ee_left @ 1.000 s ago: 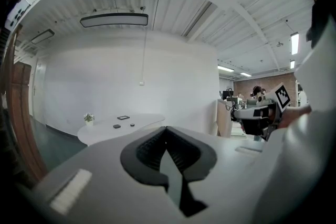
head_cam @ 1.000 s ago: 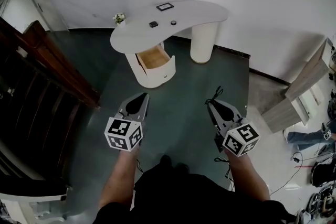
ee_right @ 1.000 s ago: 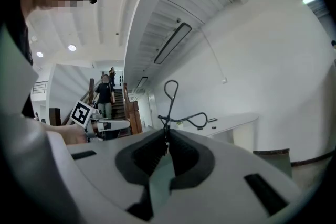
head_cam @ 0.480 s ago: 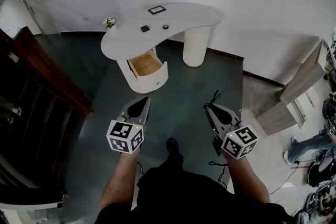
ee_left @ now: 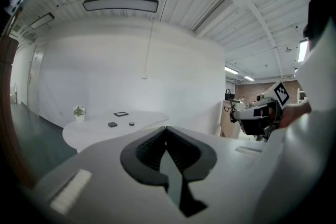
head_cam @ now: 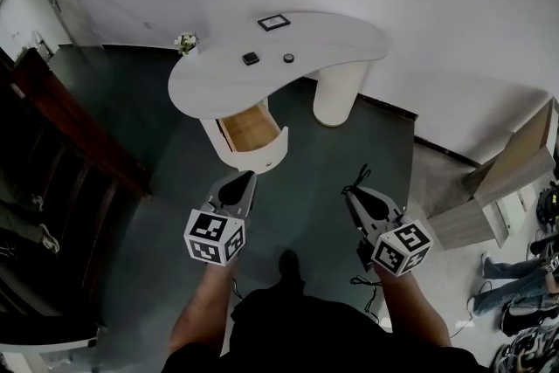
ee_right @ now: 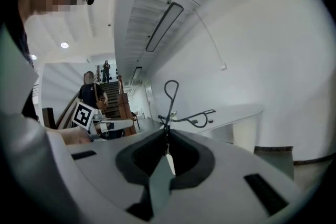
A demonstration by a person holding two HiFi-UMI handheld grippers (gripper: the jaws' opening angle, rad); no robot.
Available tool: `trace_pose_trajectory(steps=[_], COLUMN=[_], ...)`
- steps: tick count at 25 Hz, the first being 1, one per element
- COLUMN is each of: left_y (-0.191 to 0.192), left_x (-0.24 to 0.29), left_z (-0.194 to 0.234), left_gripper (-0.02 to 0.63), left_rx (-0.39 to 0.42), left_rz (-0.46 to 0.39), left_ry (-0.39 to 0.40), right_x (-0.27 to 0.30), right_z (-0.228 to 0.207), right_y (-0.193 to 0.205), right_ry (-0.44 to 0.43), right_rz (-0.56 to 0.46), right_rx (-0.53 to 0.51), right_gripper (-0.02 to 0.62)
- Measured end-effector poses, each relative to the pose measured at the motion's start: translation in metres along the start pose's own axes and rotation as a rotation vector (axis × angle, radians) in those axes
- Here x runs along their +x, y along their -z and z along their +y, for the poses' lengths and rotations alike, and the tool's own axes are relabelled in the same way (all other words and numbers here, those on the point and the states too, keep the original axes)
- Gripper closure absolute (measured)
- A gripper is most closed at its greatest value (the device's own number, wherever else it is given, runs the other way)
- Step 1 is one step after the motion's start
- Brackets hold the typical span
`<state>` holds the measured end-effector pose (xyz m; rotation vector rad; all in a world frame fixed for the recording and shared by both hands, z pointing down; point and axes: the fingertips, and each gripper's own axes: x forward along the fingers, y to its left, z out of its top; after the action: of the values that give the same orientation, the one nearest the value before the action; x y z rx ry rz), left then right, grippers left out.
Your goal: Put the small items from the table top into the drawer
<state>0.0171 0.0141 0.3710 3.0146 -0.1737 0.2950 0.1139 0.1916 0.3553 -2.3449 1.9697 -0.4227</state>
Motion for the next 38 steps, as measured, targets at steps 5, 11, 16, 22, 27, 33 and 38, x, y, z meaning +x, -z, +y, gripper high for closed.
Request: trace_pose_trajectory(steps=[5,11,16,22,27,33,38], left_y=[-0.015,-0.038,-0.042,-0.034,-0.027,-0.027,-0.038], left_x=[0.037,0.056,0.053,0.055,0.064,0.095,0.142], left_z=[0.041,0.08,0.101,0.134,0.153,0.172,0.184], left_gripper=[0.594,0.594,0.594,0.594,0.594,0.594,0.595], left_rx=[-0.01,-0.001,-0.003,-0.03,-0.051,-0.081,-0.098], left_rz=[-0.013,-0.039,-0.041,-0.036,-0.027,0.004,0.027], left_ry=[-0.016,-0.04,-0.076,-0.139,-0.199,-0.292,-0.375], right_x=[0.053,0.109,0.147,0.195,0.228,0.27,0.304], right_z=[-0.031,-0.036,-0.03,-0.028,-0.033,-0.068,-0.118], right_y=[-0.017,-0.033,-0.046,-0.055,-0.052,-0.057,-0.064], right_ry=[-0.01,-0.058,-0.117,-0.197,-0.277,-0.369,-0.444], right_rz=[0.017,0.027,0.027,0.026,0.041,0.07,0.114], right_rx=[-0.002,-0.018,-0.035,-0.058,-0.061,-0.048,-0.033], right_gripper=[0.563,0.563,0.563,0.563,0.563,0.563,0.563])
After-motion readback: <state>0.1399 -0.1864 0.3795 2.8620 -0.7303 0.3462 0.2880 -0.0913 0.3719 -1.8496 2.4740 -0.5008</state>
